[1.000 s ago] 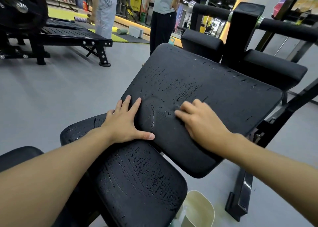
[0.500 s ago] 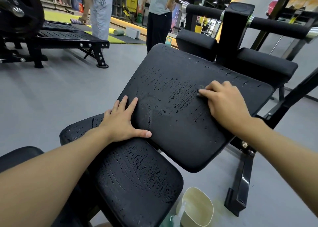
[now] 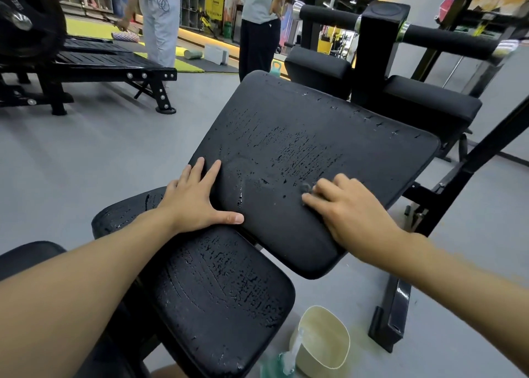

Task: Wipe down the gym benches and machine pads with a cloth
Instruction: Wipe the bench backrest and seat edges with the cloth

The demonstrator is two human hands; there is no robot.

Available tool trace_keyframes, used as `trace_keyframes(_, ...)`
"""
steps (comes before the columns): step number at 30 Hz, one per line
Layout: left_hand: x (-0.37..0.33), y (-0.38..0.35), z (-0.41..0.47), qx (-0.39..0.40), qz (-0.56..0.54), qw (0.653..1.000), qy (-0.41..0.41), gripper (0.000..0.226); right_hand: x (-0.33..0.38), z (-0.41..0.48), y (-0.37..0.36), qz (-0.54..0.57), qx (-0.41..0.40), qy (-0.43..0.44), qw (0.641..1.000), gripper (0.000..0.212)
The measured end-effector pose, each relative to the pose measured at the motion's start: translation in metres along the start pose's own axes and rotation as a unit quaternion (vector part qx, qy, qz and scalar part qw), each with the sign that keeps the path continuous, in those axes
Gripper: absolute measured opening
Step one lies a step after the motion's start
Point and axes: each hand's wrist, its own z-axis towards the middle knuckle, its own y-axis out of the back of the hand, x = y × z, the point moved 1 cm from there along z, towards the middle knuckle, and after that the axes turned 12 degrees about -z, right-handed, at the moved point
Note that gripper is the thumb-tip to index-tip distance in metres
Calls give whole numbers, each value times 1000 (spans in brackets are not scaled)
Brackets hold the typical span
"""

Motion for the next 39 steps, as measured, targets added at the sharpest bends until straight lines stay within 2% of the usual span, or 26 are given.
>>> trace_keyframes(1, 0, 0, 0, 1, 1, 1000, -1, 145, -10, -1, 2, -1, 7, 31, 1000, 29)
trace_keyframes(2, 0, 0, -1, 1, 1, 1000, -2, 146, -25, 0, 2, -8, 8, 12, 1000, 29)
trace_keyframes(5, 0, 1, -1, 2, 4, 1000, -3, 148, -56, 2, 0, -3, -29, -211, 977, 28)
trace_keyframes(6, 0, 0, -1, 1, 4, 1000, -3, 149, -46, 1, 1, -6, -31, -231, 972, 27)
trace_keyframes(7, 1, 0, -1, -1, 6, 1000, -5, 149, -30, -1, 2, -8, -26, -206, 978, 24)
trace_keyframes(10, 0, 0, 0, -4, 9, 1000, -6, 146, 0, -17, 9, -1, 9, 1, 1000, 28)
trace_keyframes(11, 0, -1, 0, -4, 10, 1000, -6, 145, -13, -19, 11, -3, 17, 15, 1000, 29)
trace_keyframes(12, -1, 0, -1, -5, 11, 1000, -6, 143, -31, -19, 10, -11, 12, -18, 1000, 30)
trace_keyframes(15, -2, 0, -1, -5, 12, 1000, -8, 141, -57, -19, 7, 3, -30, -237, 971, 32)
trace_keyframes(16, -1, 0, -1, -5, 10, 1000, -8, 143, -47, -20, 7, 2, -35, -251, 967, 31)
trace_keyframes(17, 0, 0, -1, -4, 9, 1000, -10, 145, -30, -23, 8, 2, -32, -225, 974, 29)
trace_keyframes(19, 2, 0, 1, -5, 9, 1000, -9, 149, 1, -35, 11, 17, -12, -80, 997, 28)
trace_keyframes(20, 3, -1, 1, -5, 11, 1000, -10, 150, -1, -40, 14, 20, 0, -23, 1000, 30)
trace_keyframes(21, 3, -1, 2, -6, 13, 1000, -10, 150, -14, -42, 15, 14, 4, -7, 1000, 32)
trace_keyframes(22, 3, -1, 2, -8, 15, 1000, -11, 149, -31, -42, 12, 5, -4, -43, 999, 33)
trace_keyframes(24, 2, -1, 1, -9, 17, 1000, -12, 148, -53, -41, 8, 13, -36, -198, 980, 35)
trace_keyframes(25, 2, -1, 1, -9, 16, 1000, -12, 147, -48, -41, 9, 22, -40, -244, 969, 37)
trace_keyframes(26, 2, -1, 1, -9, 15, 1000, -13, 147, -32, -41, 9, 23, -38, -242, 969, 39)
trace_keyframes(27, 3, 0, 1, -9, 14, 1000, -14, 147, -11, -44, 11, 25, -34, -202, 978, 38)
trace_keyframes(29, 3, 0, 1, -8, 11, 1000, -13, 148, 18, -56, 13, 27, -7, -61, 998, 31)
trace_keyframes(30, 2, -1, 1, -6, 11, 1000, -14, 148, 13, -59, 15, 25, 3, -19, 999, 30)
trace_keyframes(31, 2, -1, 0, -7, 10, 1000, -14, 147, -1, -59, 15, 21, 1, -20, 1000, 31)
trace_keyframes(34, 0, -1, -1, -6, 12, 1000, -13, 143, -26, -51, 12, 24, -38, -205, 978, 32)
trace_keyframes(35, -1, -1, -1, -5, 12, 1000, -12, 143, -15, -50, 13, 21, -40, -229, 972, 32)
trace_keyframes(36, -1, -1, -2, -5, 13, 1000, -12, 142, 3, -48, 14, 21, -35, -208, 977, 31)
trace_keyframes(39, -1, 0, -2, -5, 18, 1000, -11, 142, 36, -53, 19, 18, 8, -21, 1000, 28)
